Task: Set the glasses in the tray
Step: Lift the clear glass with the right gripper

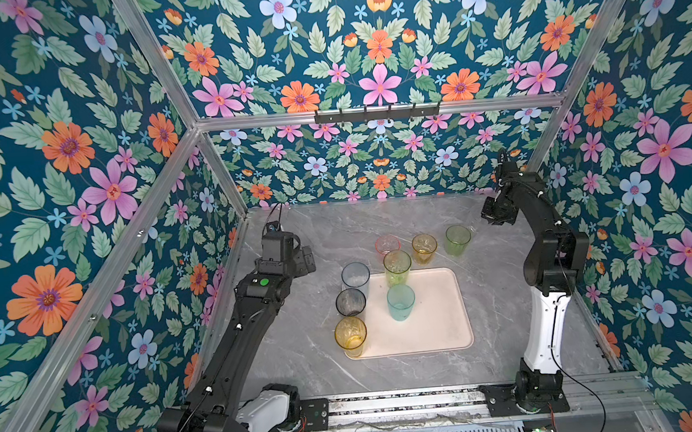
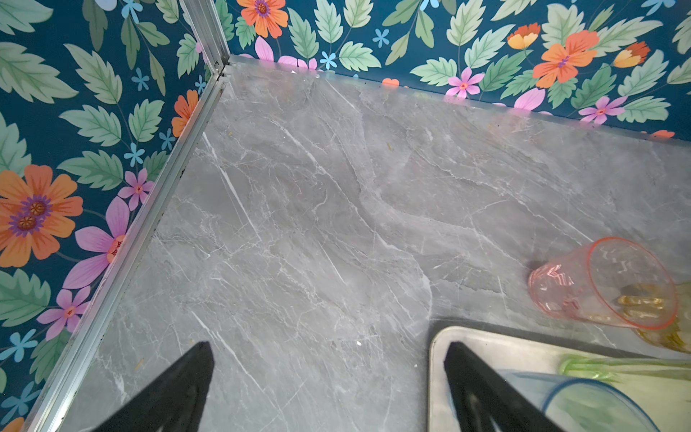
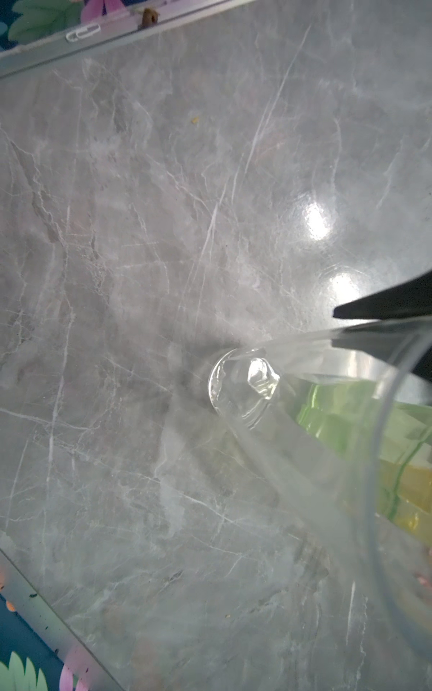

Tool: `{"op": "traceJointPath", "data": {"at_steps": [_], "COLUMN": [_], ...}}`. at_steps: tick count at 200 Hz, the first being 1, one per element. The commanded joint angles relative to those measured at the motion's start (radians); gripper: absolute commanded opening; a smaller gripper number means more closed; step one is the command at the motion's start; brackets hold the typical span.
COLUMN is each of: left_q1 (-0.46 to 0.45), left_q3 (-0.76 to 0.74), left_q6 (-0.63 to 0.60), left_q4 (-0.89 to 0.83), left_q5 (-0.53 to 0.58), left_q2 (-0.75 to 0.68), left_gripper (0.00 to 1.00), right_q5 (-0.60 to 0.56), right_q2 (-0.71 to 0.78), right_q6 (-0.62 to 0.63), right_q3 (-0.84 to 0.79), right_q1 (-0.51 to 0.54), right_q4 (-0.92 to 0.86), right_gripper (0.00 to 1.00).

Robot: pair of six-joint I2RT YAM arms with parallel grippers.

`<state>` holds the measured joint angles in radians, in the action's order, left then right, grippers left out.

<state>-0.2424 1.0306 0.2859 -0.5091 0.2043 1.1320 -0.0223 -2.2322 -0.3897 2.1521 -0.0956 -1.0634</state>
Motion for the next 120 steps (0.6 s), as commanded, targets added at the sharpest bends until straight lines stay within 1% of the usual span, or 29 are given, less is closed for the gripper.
{"op": "traceJointPath", "data": {"at_steps": [1,34,68,97,120], "left_q1": [0.003,0.003,0.004,0.005,0.005], "left_q3": [0.005,0.006,0.005,0.005,0.002], "left_q6": [-0.005,-0.005,-0.005,-0.004,-0.002], "left_q4": [0.004,0.001,0.001,0.001,0.001], "left_q5": [0.001,0.006,0.006,0.005,0.003], "left_q2": [-0.003,0.002,-0.001,-0.003,-0.003], "left_gripper": [0.99,0.99,0.99,0.99,0.99], "right_q5": [-0.027,-0.072,-0.079,-0.066,-0.086], "right_q2": [0.014,0.04,0.09,0.145,0.2], "right_q6": [0.014,0.033,0.046,0.05,0.058], "right_q3": [0.014,0.048,0.078,0.066,0.044], "right_q1": [-0.001,0.0,-0.001,0.009,0.025], "right_q4": [-0.041,-0.098,-0.154,-0.192,-0.211], "right_gripper": [0.01,0.0,0.0,0.0,0.0]}}
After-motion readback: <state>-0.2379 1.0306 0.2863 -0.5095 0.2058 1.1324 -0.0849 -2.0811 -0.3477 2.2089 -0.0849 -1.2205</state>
